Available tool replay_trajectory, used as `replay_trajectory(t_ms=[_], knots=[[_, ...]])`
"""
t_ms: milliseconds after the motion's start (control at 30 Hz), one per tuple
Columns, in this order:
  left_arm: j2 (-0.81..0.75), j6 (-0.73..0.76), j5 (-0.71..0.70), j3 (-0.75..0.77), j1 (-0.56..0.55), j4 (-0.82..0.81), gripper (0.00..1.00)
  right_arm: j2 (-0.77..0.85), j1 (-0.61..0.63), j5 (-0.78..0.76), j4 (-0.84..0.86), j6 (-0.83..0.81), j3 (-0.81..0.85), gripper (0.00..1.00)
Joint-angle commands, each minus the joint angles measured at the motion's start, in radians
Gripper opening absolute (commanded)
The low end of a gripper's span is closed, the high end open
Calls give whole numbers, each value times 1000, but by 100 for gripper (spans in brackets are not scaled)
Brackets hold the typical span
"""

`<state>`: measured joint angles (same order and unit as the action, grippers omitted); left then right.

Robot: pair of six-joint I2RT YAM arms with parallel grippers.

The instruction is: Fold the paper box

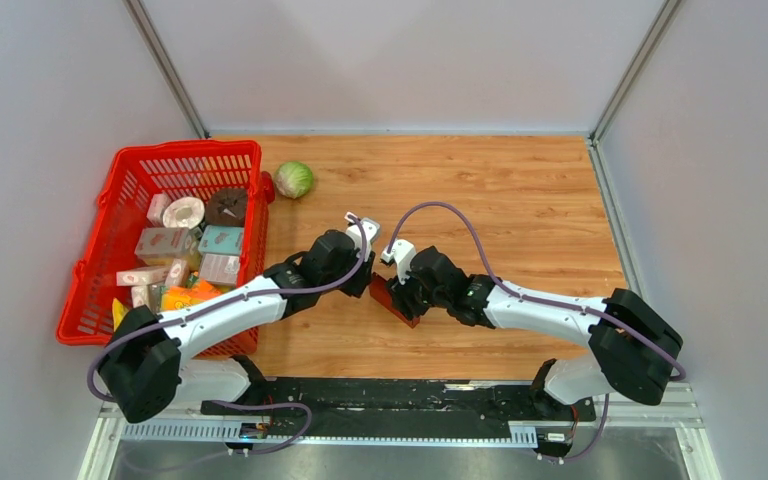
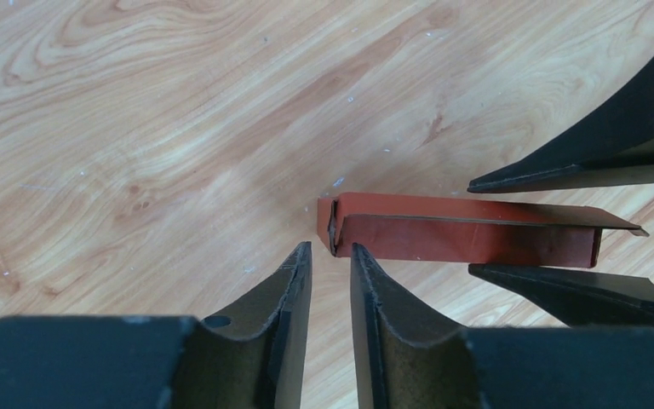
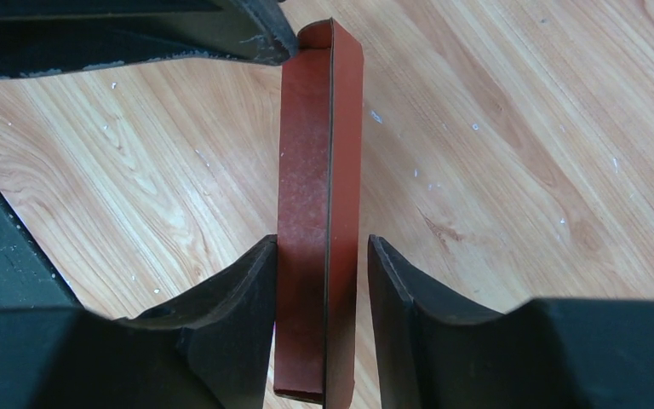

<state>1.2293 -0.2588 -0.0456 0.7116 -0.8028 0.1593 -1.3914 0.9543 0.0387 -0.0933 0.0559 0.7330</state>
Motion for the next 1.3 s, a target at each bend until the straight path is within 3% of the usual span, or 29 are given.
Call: replay_trajectory(t_ms=[0,367,800,900,1067,1200,1267], knots=[[22,41,29,57,10,-37,30,32,-5,9,26,-1,5,45],[58,46,62,65,14,-89,25,28,-5,12,29,-1,5,43],[93,32,9,74,10,-52,5,43,-8,0,23,22,5,43],[96,24,-28,81,-2,-32,1,71,-8,-69,-52,94,37,57],[119,-25,-101,94,-39,0,0,140,-32,-125,-362,286,135,72],[127,-94,-174,107,-61,52,0,228,-84,-100,-523,381,144,69],[121,-135,-197,107,-68,65,0,265,-97,-91,-517,380,108,60]])
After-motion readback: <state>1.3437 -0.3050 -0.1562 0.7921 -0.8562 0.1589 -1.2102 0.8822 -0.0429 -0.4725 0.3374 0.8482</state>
